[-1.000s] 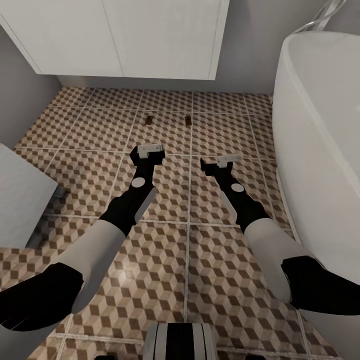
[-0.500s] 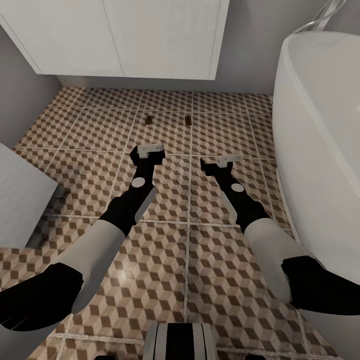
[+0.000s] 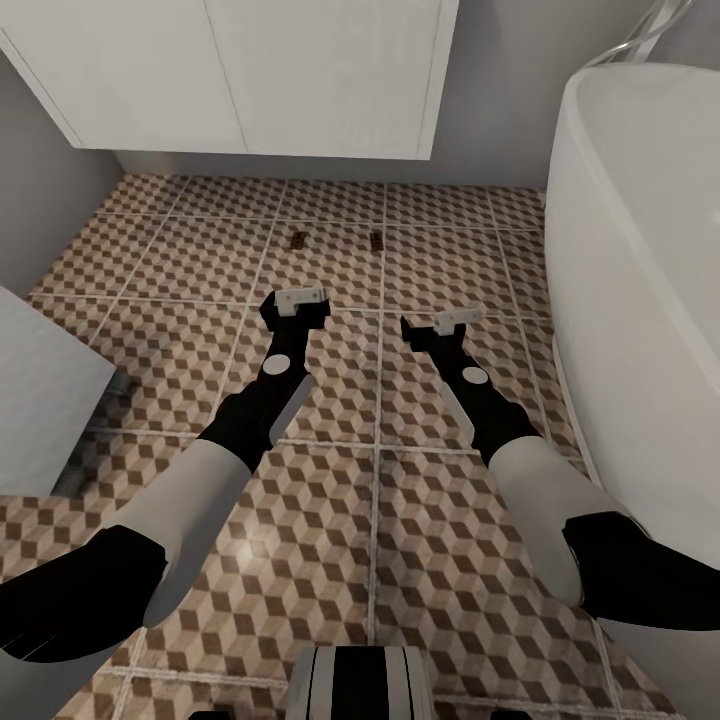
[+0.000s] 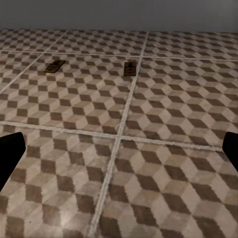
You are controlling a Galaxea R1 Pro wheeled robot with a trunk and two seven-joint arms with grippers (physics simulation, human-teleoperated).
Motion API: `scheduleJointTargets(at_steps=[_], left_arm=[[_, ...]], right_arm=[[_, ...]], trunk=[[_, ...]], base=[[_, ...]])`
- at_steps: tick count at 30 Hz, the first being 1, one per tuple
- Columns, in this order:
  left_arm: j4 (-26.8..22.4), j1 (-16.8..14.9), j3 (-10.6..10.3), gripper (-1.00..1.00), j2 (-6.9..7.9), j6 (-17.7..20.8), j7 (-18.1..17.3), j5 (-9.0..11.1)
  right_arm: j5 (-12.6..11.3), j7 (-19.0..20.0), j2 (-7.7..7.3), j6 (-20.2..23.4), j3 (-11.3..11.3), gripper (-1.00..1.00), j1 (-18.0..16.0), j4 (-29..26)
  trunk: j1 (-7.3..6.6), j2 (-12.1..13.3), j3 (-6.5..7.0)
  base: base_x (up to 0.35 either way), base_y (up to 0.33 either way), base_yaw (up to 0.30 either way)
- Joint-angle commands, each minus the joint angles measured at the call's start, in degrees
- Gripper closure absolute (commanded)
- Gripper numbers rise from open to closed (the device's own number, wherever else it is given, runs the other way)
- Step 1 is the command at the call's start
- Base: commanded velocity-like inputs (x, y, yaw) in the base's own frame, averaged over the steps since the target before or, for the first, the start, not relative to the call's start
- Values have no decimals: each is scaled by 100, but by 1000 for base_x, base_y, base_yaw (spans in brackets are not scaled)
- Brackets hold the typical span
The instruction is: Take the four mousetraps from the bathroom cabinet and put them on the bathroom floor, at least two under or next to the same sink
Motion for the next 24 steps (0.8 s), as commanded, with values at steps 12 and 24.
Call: scheduleJointTargets(at_steps=[12,24], left_arm=[[3,-5,-30,-100,4,-35,39,60],[2,-5,-30,-100,4,-29,193,63]], right_arm=[[-12,11,-2,-14,3,-100,-3,-3],[-19,11,-127,-14,10,-100,-3,-1]], trunk=[[-1,-1,-3],[-1,-1,-3]], base=[[0,0,0],[0,0,0]])
